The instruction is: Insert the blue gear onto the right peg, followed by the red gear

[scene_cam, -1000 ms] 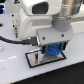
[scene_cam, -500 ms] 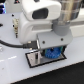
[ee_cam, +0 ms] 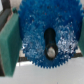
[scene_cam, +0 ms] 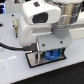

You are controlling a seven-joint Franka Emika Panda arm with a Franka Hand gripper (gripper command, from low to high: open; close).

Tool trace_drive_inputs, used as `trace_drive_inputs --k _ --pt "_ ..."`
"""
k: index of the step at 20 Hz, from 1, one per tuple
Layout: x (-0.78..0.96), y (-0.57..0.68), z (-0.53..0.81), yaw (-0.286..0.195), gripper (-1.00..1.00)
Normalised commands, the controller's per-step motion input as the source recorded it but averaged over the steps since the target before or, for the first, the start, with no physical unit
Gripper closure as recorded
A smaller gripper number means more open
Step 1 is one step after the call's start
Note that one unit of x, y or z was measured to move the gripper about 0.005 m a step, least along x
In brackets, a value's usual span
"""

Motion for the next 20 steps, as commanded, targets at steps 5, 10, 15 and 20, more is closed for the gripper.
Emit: trace_drive_inputs --k 5,10,15,20 --pt "0.04 0.07 0.02 0.000 1.00" --pt "-0.06 0.12 0.28 0.000 -1.00" --pt "-0.39 0.11 0.33 0.000 -1.00" --pt "-0.55 0.29 0.19 0.000 -1.00"
